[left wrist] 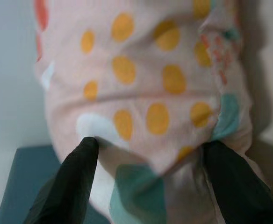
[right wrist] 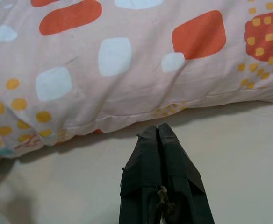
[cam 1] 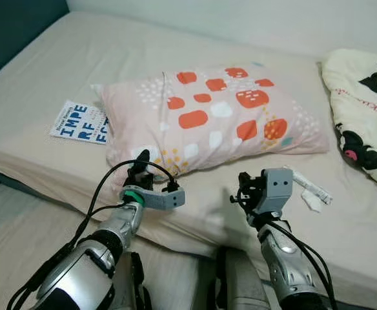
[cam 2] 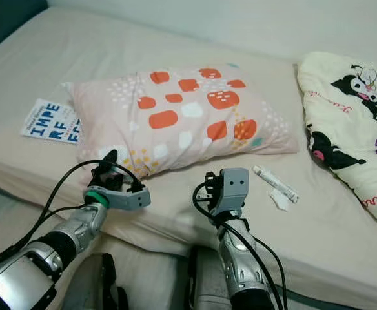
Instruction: Clean up the room
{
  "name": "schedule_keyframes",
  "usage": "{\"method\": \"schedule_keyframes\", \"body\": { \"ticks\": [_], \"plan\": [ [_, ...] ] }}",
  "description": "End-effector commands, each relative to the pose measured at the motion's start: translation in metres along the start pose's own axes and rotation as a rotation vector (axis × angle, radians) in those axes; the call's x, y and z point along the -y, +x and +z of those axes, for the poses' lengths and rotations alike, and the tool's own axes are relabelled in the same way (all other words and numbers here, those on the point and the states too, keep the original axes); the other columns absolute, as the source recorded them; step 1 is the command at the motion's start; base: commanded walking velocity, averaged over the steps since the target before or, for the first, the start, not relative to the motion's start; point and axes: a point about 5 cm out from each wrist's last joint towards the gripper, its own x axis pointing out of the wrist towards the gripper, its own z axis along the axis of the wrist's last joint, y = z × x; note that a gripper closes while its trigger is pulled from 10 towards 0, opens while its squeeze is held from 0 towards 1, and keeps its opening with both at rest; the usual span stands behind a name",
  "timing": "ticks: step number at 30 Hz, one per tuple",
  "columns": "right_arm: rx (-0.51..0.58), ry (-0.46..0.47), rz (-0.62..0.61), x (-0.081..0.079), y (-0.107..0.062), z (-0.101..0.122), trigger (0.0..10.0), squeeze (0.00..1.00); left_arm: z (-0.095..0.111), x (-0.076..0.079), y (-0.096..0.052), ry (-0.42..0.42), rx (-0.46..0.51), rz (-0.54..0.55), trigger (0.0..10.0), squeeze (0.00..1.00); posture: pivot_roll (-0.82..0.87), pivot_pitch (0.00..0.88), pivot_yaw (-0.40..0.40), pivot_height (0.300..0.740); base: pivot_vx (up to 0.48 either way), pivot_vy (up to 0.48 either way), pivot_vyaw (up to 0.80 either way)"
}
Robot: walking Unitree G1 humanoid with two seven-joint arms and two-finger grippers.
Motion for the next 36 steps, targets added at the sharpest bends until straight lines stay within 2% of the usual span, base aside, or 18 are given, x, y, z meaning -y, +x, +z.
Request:
{"method": "schedule_keyframes", "body": {
  "ticks": [1, 3, 7, 8, 9, 11, 17, 19, 25, 27, 29, 30, 31, 32, 33, 34, 35, 36],
  "plan": [
    [-0.026, 0.009, -0.012, 0.001, -0.005, -0.005, 10.0, 0.0, 0.006, 0.006, -0.002, 0.018, 0.034, -0.047, 10.0, 0.0, -0.14, 0.185, 0.014, 0.606, 0.0, 0.0, 0.0],
    [-0.026, 0.01, -0.016, 0.001, -0.006, -0.005, 10.0, 0.0, 0.011, 0.006, -0.001, 0.027, 0.054, -0.049, 10.0, 0.0, -0.14, 0.198, 0.018, 0.606, 0.0, 0.0, 0.0],
    [-0.041, 0.013, -0.033, 0.002, -0.015, -0.008, 10.0, 0.0, 0.016, -0.009, 0.007, -0.004, 0.034, 0.049, 9.9, 0.0, -0.16, 0.216, 0.021, 0.606, 0.0, 0.0, 0.0],
    [-0.042, 0.014, -0.034, 0.001, -0.016, -0.008, 10.0, 0.0, 0.014, -0.016, 0.01, -0.027, 0.01, 0.078, 3.8, 0.0, -0.17, 0.223, 0.021, 0.606, 0.0, 0.0, 0.0],
    [-0.044, 0.014, -0.036, 0.001, -0.018, -0.008, 10.0, 0.0, 0.011, -0.025, 0.015, -0.059, -0.022, 0.108, 0.0, 0.0, -0.17, 0.226, 0.021, 0.606, 0.0, 0.0, 0.0],
    [-0.044, 0.016, -0.042, 0.002, -0.019, -0.008, 10.0, 0.0, 0.006, -0.037, 0.02, -0.106, -0.067, 0.136, 0.0, 0.0, -0.17, 0.226, 0.024, 0.606, 0.0, 0.0, 0.0],
    [-0.044, 0.019, -0.053, 0.003, -0.019, -0.006, 10.0, 0.0, -0.002, -0.045, 0.024, -0.156, -0.106, 0.128, 0.0, 0.0, -0.15, 0.223, 0.031, 0.606, 0.0, 0.0, 0.0],
    [-0.043, 0.02, -0.056, 0.003, -0.017, -0.006, 10.0, 0.0, -0.005, -0.043, 0.023, -0.171, -0.107, 0.113, 0.0, 0.0, -0.14, 0.221, 0.035, 0.606, 0.0, 0.0, 0.0],
    [-0.039, 0.026, -0.064, 0.004, -0.015, -0.003, 10.0, 0.0, -0.008, -0.034, 0.017, -0.25, -0.051, 0.098, 0.0, 0.0, -0.12, 0.22, 0.038, 0.606, 0.0, 0.0, 0.0],
    [-0.039, 0.027, -0.066, 0.004, -0.014, -0.003, 10.0, 0.0, -0.009, -0.042, 0.017, -0.291, -0.013, 0.152, 0.0, 0.0, -0.1, 0.216, 0.039, 0.606, 0.0, 0.0, 0.0],
    [-0.031, 0.029, -0.07, 0.005, -0.012, -0.001, 10.0, 0.0, -0.013, -0.061, 0.022, -0.351, 0.008, 0.244, 0.0, 0.0, -0.1, 0.206, 0.041, 0.606, 0.0, 0.0, 0.0],
    [-0.031, 0.029, -0.07, 0.005, -0.012, -0.001, 10.0, 0.0, -0.013, -0.061, 0.022, -0.351, 0.008, 0.244, 0.0, 0.0, -0.1, 0.206, 0.041, 0.606, 0.0, 0.0, 0.0],
    [-0.026, 0.03, -0.072, 0.006, -0.011, 0.001, 10.0, 0.0, -0.014, -0.071, 0.024, -0.387, 0.014, 0.285, 0.0, 0.0, -0.09, 0.202, 0.042, 0.606, 0.0, 0.0, 0.0],
    [-0.017, 0.03, -0.075, 0.007, -0.009, 0.003, 10.0, 0.0, -0.017, -0.09, 0.029, -0.427, 0.019, 0.353, 0.0, 0.0, -0.09, 0.196, 0.043, 0.606, 0.0, 0.0, 0.0],
    [-0.017, 0.03, -0.075, 0.007, -0.009, 0.003, 10.0, 0.0, -0.017, -0.09, 0.029, -0.427, 0.019, 0.353, 0.0, 0.0, -0.09, 0.196, 0.043, 0.606, 0.0, 0.0, 0.0],
    [-0.007, 0.031, -0.078, 0.008, -0.006, 0.006, 10.0, 0.0, -0.021, -0.113, 0.033, -0.471, 0.01, 0.433, 0.0, 0.0, -0.08, 0.182, 0.045, 0.606, 0.0, 0.0, 0.0],
    [-0.007, 0.031, -0.078, 0.008, -0.006, 0.006, 10.0, 0.0, -0.021, -0.113, 0.033, -0.471, 0.01, 0.433, 0.0, 0.0, -0.08, 0.182, 0.045, 0.606, 0.0, 0.0, 0.0],
    [0.0, 0.031, -0.08, 0.008, -0.004, 0.007, 10.0, 0.0, -0.024, -0.128, 0.036, -0.501, 0.006, 0.485, 0.0, 0.0, -0.08, 0.18, 0.045, 0.606, 0.0, 0.0, 0.0]
  ]
}}
